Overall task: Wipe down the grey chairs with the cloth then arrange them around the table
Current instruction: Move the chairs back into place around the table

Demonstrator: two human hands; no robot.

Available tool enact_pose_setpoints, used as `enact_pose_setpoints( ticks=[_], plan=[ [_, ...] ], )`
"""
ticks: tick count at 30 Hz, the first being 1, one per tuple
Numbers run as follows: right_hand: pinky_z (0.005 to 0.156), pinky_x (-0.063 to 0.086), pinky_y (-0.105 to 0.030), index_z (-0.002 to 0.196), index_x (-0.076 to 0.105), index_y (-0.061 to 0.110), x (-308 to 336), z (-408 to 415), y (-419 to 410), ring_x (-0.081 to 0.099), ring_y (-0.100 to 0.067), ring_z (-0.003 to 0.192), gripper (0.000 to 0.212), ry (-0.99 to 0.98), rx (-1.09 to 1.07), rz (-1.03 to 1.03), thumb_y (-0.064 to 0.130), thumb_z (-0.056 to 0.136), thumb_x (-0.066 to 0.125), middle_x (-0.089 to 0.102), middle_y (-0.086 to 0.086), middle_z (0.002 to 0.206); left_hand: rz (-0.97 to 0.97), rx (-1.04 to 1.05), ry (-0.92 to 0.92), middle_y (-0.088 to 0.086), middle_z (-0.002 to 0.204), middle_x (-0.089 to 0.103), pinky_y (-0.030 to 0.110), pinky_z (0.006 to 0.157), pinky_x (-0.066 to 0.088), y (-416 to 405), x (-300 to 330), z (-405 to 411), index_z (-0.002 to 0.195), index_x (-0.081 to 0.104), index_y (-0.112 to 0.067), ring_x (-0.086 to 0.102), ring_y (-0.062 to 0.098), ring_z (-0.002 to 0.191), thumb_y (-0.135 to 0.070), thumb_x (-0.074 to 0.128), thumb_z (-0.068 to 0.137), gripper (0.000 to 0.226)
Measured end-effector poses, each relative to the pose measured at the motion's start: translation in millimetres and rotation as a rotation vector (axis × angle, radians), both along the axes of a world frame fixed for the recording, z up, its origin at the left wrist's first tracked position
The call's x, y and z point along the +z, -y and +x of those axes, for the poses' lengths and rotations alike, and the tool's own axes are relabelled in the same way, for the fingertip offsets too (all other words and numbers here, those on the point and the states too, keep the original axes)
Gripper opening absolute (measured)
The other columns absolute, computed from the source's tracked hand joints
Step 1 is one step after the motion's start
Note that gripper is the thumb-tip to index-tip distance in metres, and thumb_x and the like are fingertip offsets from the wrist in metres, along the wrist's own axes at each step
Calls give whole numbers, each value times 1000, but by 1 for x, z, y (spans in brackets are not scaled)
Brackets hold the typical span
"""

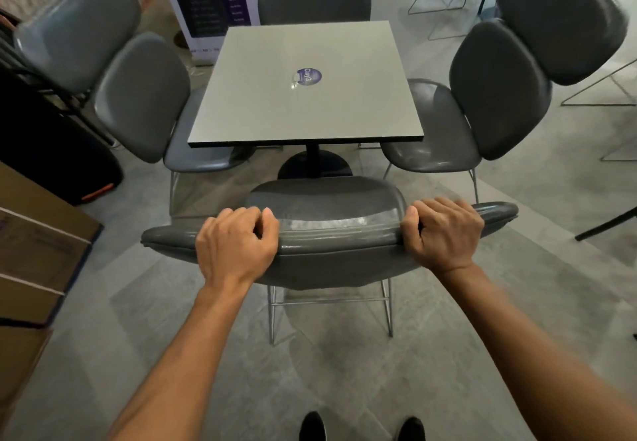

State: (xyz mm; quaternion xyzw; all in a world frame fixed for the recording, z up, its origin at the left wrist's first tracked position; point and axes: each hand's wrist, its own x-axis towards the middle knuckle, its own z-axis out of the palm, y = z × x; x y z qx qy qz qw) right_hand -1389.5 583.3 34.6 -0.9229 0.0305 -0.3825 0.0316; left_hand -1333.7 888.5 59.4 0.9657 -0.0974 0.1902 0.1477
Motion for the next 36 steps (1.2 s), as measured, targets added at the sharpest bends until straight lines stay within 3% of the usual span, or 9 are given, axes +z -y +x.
enact_pose_setpoints(
  ticks=[3, 6, 11, 20, 29, 36],
  plan=[
    [57, 37, -35, 58, 56, 17, 4, -6, -4, 52, -23, 54, 40, -68, -18, 14, 30, 93, 42, 60, -3, 59, 127, -16, -103, -9, 62, 50, 39, 75, 42, -6, 8, -2, 59, 50, -24, 57, 22, 72, -58, 34, 100, 56],
    [60, 36, -33, 60, 59, 16, 6, -10, -6, 54, -23, 57, 38, -107, -37, 19, 31, 92, 44, 63, -2, 62, 250, 9, -271, -1, 67, 64, 41, 85, 41, -4, 20, -6, 66, 68, -25, 62, 25, 78, -70, 20, 101, 75],
    [62, 29, -30, 62, 62, 17, 10, -23, -9, 56, -22, 59, 38, -135, -36, 34, 32, 92, 45, 65, -1, 64, 275, 33, -336, 6, 68, 64, 41, 87, 42, -4, 32, -25, 69, 73, -19, 52, 28, 72, -65, 18, 103, 80],
    [56, 37, -34, 57, 56, 16, 10, -60, -16, 49, -20, 52, 41, -96, 5, 72, 30, 94, 45, 59, -1, 57, 223, 19, -260, 4, 58, 61, 43, 88, 47, -20, 15, -59, 59, 66, -18, 58, 25, 64, -56, 25, 104, 71],
    [55, 40, -31, 61, 64, 16, 18, -30, 0, 51, -19, 53, 45, -168, 29, 76, 35, 94, 41, 61, 0, 59, 188, 44, -236, 0, 59, 59, 42, 93, 45, -8, 15, -51, 72, 74, -20, 56, 18, 62, -47, 31, 104, 60],
    [55, 39, -33, 58, 56, 16, 14, -31, 8, 45, -17, 51, 42, -144, 127, 100, 33, 93, 40, 55, 1, 56, 146, 84, -101, -6, 48, 41, 38, 74, 41, -8, 3, -74, 50, 53, -21, 42, 14, 50, -38, 39, 96, 52]
  ],
)
